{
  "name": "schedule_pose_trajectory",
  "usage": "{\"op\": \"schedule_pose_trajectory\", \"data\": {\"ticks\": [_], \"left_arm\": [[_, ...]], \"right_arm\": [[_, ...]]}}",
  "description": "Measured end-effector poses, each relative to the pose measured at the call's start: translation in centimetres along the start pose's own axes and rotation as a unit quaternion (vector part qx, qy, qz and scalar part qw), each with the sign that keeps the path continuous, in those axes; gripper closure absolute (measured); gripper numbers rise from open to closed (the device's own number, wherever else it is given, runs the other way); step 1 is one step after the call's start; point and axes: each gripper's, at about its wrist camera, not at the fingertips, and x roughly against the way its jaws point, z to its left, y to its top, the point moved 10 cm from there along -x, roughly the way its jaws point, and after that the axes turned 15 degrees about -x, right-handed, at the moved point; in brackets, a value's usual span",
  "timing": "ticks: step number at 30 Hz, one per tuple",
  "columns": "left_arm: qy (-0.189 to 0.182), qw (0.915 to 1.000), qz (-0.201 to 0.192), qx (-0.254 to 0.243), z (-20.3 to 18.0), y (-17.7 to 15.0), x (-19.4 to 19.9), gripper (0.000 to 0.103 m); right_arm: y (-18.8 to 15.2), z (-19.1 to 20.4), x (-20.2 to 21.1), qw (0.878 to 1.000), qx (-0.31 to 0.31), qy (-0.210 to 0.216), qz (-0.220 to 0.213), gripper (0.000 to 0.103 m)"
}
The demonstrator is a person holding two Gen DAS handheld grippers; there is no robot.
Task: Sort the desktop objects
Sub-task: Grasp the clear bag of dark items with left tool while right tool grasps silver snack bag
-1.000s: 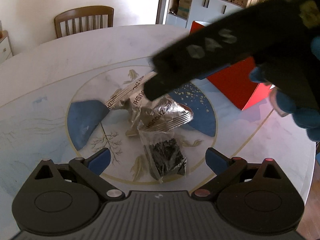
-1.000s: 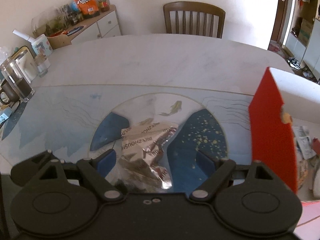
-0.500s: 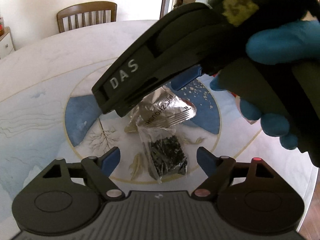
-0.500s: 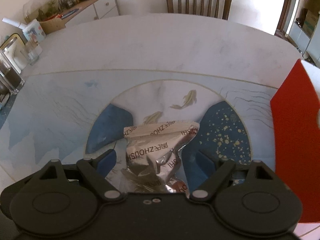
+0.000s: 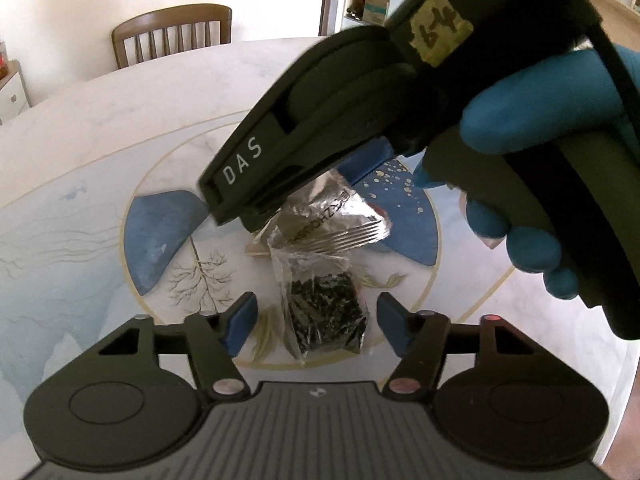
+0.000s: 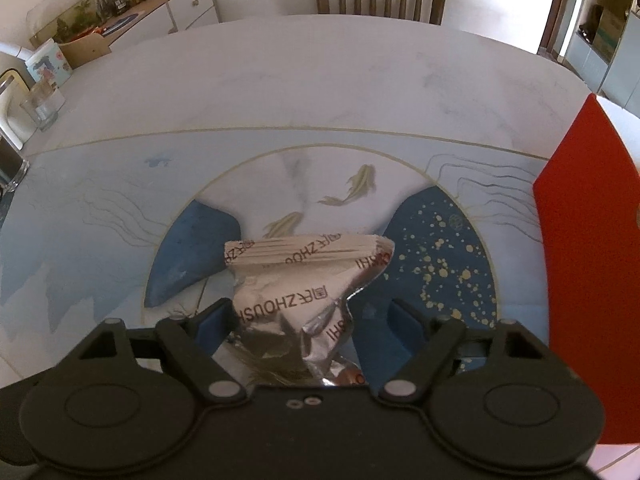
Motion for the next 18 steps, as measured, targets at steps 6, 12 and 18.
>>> {"op": "schedule_pose_trajectory", "data": {"ticks": [6,12,18], "left_arm": [[0.001,1.0,0.002,-0.005,0.1,0.2,0.0,0.056],[-0.008,1.0,0.002,0.001,0.4,0.4,-0.1,0.065],[-0.014,0.9999,0.002,0.003,0.3,0.5,-0.2,0.07]], "right_arm": [[-0.1,-0.2,0.3,1.0,-0.001,0.003,0.003,0.044],[-0.2,-0.8,1.0,1.0,-0.004,-0.008,0.001,0.047],[-0.2,-1.3,2.0,1.0,-0.006,-0.004,-0.008,0.053]]}}
